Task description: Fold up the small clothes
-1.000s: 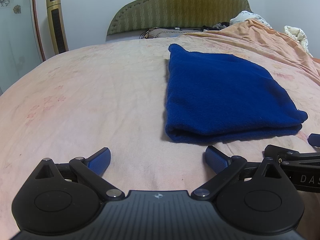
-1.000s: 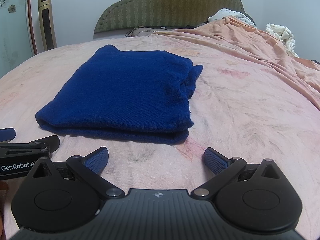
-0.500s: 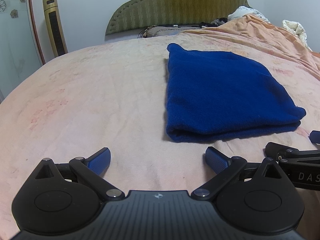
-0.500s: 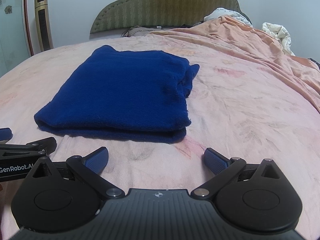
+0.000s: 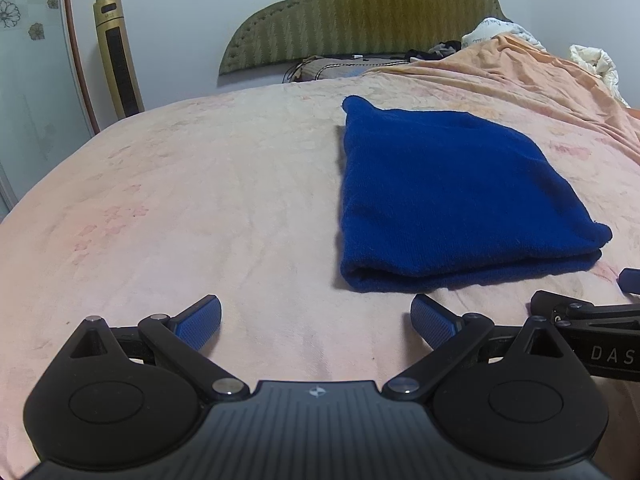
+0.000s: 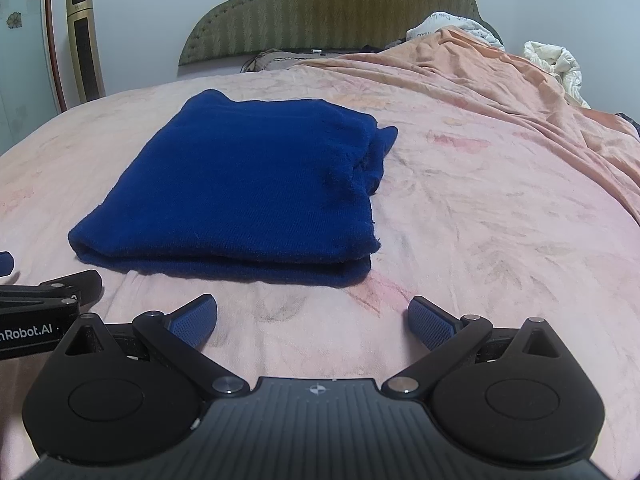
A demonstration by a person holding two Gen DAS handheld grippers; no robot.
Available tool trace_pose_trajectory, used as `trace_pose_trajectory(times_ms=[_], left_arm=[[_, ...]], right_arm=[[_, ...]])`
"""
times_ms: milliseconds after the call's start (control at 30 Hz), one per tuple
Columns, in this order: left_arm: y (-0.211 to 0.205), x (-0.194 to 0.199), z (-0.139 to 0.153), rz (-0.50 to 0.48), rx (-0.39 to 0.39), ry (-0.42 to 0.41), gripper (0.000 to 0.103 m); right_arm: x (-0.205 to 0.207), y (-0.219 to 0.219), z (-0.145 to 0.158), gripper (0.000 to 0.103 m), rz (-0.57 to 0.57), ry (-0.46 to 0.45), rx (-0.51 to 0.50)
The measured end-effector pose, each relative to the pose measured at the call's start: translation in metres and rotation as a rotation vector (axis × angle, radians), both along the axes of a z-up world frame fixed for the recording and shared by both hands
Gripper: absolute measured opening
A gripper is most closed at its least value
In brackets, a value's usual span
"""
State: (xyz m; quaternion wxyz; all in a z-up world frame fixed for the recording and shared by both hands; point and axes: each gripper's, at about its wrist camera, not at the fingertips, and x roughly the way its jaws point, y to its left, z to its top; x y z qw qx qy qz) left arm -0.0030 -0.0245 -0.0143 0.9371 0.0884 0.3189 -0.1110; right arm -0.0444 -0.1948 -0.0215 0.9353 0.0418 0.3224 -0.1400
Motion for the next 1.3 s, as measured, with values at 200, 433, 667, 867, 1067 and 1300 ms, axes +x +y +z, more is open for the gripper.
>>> trace_pose_trajectory(times_ms=[200,433,667,867,1067,1300], left_arm=[[0.0003,0.0000,0.0001,0.013,0.014,-0.003,0.102],[-0.0005,0.0006,0.0002,0.015,0.020,0.011,0.102],[-0.0029,0.0000,-0.0003,0.009,0.034,0.006,0.102],[-0.0030,0.0005,-0.0005,0.011,0.034,0.009,0.102],[-0.0028,0.0004,-0.0006,0.012,0.033,0.011,0.102],[-0.0015,0.0008,-0.0030,0.020,0.029,0.012,0.102]], right_arm=[[0.0001,-0.0003,-0.0002,0.103,-0.003,-0.002,0.006],[0.0009,-0.0022,-0.0010,0.103,-0.019,-0.002,0.017],[0.0008,-0.0052,-0.0001,0.103,-0.035,-0.002,0.039],[0.0010,-0.0050,0.0003,0.103,-0.037,-0.001,0.041],[0.0001,-0.0048,0.0003,0.103,-0.045,-0.004,0.043],[0.0008,-0.0021,-0.0025,0.103,-0.041,0.000,0.016]])
